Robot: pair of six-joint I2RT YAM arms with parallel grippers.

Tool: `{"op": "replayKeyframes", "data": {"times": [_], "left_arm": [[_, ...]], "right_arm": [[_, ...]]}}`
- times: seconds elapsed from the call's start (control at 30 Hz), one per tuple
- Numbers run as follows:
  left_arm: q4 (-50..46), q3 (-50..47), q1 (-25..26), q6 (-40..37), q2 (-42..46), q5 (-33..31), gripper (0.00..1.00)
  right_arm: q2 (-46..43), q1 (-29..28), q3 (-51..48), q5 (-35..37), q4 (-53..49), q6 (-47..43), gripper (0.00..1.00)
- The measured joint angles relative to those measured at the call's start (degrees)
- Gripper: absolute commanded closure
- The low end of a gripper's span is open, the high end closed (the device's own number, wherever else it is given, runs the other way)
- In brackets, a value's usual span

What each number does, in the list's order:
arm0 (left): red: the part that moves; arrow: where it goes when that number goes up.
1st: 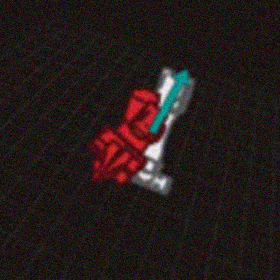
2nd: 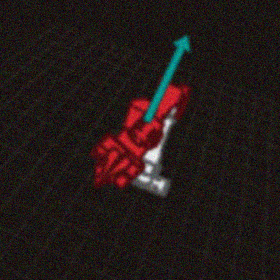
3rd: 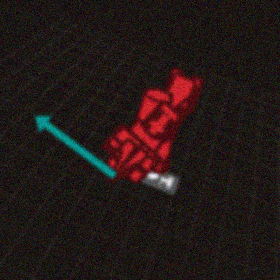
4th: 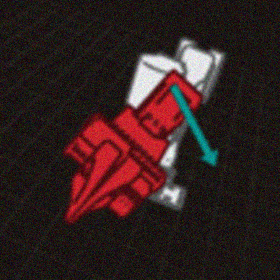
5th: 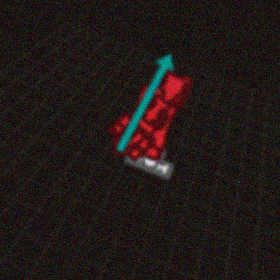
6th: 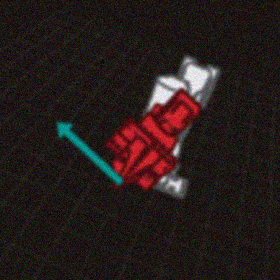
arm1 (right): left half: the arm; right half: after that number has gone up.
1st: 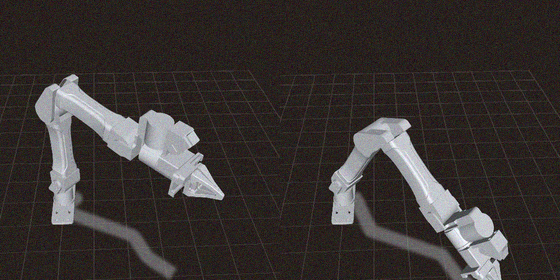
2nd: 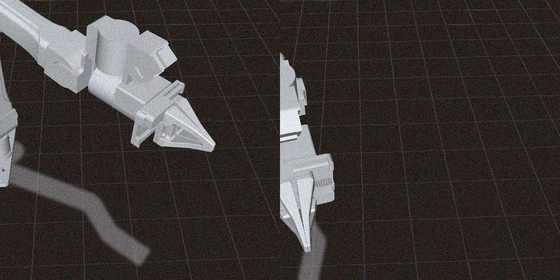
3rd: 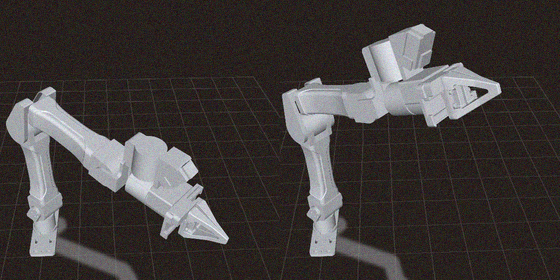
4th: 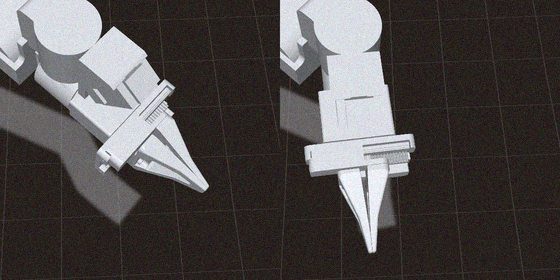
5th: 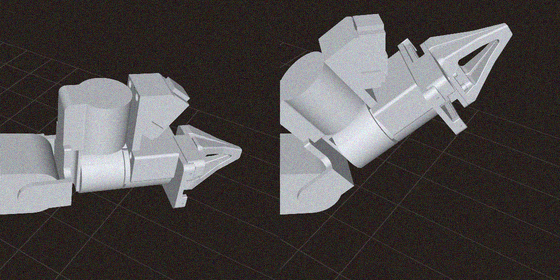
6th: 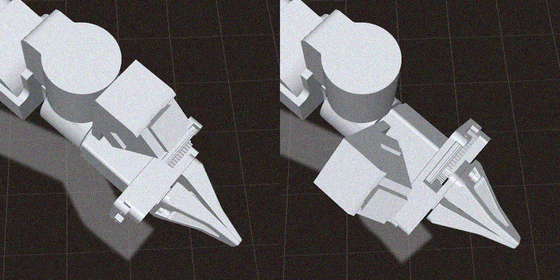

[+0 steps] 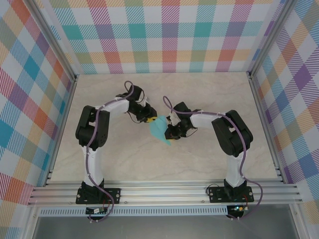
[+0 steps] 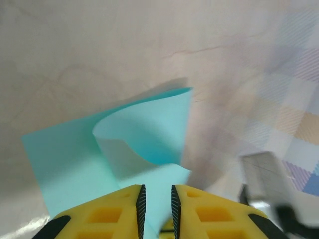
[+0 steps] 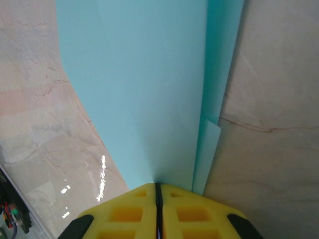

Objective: Fold a paper plane with a square sheet of paper (fold left side to right side)
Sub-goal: Fourth fold the wing at the center of the table.

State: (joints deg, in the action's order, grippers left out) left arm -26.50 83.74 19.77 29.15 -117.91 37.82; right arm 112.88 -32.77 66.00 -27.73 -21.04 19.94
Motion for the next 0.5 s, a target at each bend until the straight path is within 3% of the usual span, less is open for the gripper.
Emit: {"op": "replayKeyframes", "data": {"times": [0.23, 0.5], "left_arm": [[2.80, -6.54, 0.68, 0.24, 11.41, 0.35, 0.83], [5.79, -13.14, 5.11, 3.19, 7.67, 0.96, 0.87]], "right_arm": [[0.02, 0.04, 0.13, 0.00, -0.20, 0.48, 0.96], [0.11, 0.04, 0.44, 0.04, -0.68, 0.61, 0.96]]}}
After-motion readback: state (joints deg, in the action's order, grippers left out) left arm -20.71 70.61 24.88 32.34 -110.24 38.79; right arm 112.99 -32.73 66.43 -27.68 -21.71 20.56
